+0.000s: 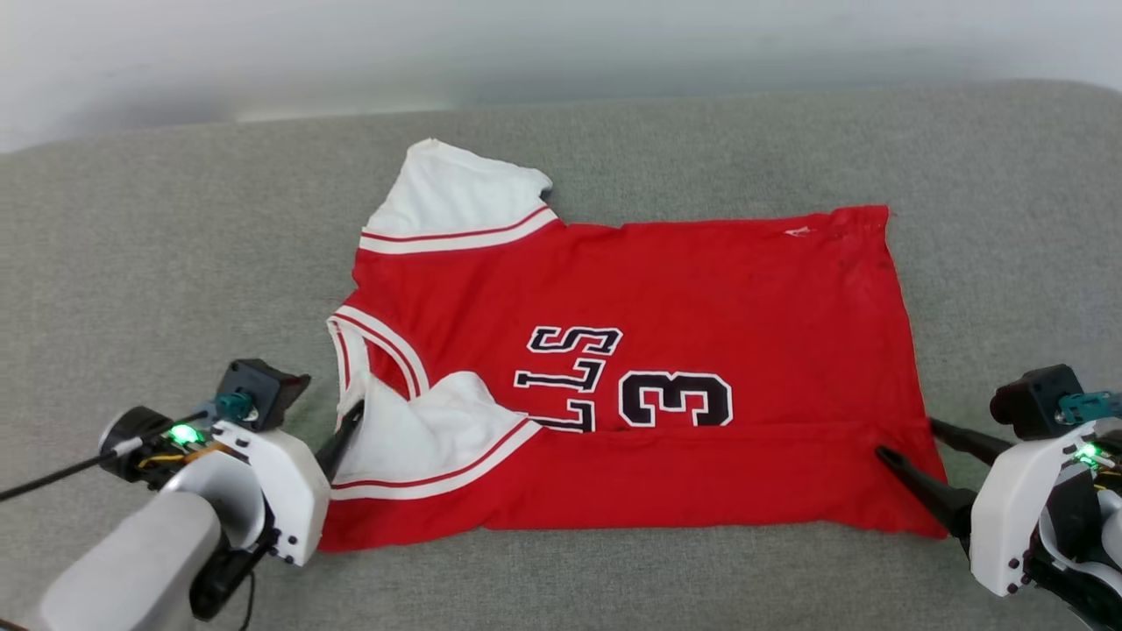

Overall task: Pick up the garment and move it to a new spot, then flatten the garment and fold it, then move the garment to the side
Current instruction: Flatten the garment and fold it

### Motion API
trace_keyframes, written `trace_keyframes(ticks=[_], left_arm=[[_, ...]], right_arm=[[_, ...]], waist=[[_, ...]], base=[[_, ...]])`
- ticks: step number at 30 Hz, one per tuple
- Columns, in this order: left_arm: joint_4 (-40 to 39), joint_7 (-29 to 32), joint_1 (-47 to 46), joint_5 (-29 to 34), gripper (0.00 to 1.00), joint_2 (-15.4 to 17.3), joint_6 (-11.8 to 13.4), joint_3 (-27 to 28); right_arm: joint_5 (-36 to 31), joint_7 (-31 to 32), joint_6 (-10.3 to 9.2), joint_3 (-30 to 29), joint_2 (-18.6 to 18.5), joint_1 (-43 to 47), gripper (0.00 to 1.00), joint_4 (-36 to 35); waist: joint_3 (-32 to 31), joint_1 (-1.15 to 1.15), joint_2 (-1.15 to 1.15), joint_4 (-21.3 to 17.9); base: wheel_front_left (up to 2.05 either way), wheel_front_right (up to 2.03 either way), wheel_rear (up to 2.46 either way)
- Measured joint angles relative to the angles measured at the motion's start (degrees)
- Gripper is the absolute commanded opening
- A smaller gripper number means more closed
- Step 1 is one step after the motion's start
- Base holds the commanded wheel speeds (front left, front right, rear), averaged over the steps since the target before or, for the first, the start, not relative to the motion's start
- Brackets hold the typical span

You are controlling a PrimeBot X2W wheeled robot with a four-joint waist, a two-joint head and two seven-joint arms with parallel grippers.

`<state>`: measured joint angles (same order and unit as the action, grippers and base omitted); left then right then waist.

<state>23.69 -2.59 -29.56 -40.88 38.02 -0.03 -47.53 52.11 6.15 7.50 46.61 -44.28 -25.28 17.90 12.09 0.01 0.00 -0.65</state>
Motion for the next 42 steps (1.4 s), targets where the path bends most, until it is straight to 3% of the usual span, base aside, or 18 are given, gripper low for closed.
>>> trace_keyframes(ticks=[8,15,16,19,24,31,32,33,34,39,42], left_arm=[[-6.51,11.38,-2.48,-1.77,1.00,6.31,-1.89,-0.43],[-11.85,29.62,-4.98,-9.27,1.00,8.81,-3.59,-1.82],[-13.33,36.97,-6.01,-12.57,1.00,9.49,-4.04,-2.56],[-13.82,42.58,-6.32,-15.66,1.00,9.57,-4.31,-3.36],[-11.43,47.13,-7.25,-17.94,1.00,7.67,-4.02,-4.53],[-6.44,47.89,-7.10,-17.67,1.00,6.04,-4.33,-6.20],[-6.03,47.92,-7.13,-17.67,0.59,5.93,-4.60,-6.36],[-5.65,47.97,-7.14,-17.68,0.09,5.84,-4.93,-6.56],[-5.31,47.89,-7.17,-17.68,0.00,5.68,-5.12,-6.68],[-4.93,47.00,-7.26,-17.28,0.00,5.30,-6.34,-7.75],[-5.47,46.70,-7.67,-17.24,0.00,5.45,-6.66,-8.33]], right_arm=[[-2.05,-1.32,0.00,-3.33,-1.26,2.31,1.00,-3.16],[-4.22,0.33,0.00,-6.12,-0.74,3.31,1.00,-5.28],[-4.85,1.21,0.00,-7.02,-0.24,3.38,1.00,-6.17],[-5.47,2.00,0.00,-7.50,0.62,3.38,1.00,-6.86],[-6.64,3.57,0.00,-7.67,2.04,2.87,1.00,-7.66],[-6.83,4.35,0.00,-6.77,2.75,1.16,1.00,-7.10],[-6.81,4.48,0.00,-6.65,2.80,0.92,1.00,-7.04],[-6.80,4.49,0.01,-6.57,2.80,0.57,1.00,-6.99],[-6.80,4.58,0.00,-6.53,2.74,0.31,1.00,-6.99],[-6.81,6.33,0.00,-5.88,0.37,-2.44,1.00,-8.00],[-7.68,10.50,0.00,-3.97,-2.70,-5.46,1.00,-9.29]], waist=[[-3.64,-0.01,0.00,1.35],[-4.15,0.00,0.00,1.91],[-3.85,-0.01,0.00,1.81],[-3.36,-0.01,0.00,1.48],[-1.52,-0.01,0.00,-0.02],[0.17,-0.01,0.00,-1.78],[0.21,-0.01,0.00,-1.93],[0.14,-0.01,0.00,-1.99],[0.00,-0.01,0.00,-2.00],[-1.42,-0.01,0.00,-1.64],[-2.27,0.00,0.00,-1.27]], base=[[0.00,0.00,0.00],[0.00,0.00,0.00],[0.00,0.00,0.00],[0.00,0.00,0.00],[0.00,0.00,0.00],[0.00,0.00,0.00],[0.00,0.00,0.00],[0.00,0.00,0.00],[0.00,0.00,0.00],[0.00,0.00,0.00],[0.00,0.00,0.00]])
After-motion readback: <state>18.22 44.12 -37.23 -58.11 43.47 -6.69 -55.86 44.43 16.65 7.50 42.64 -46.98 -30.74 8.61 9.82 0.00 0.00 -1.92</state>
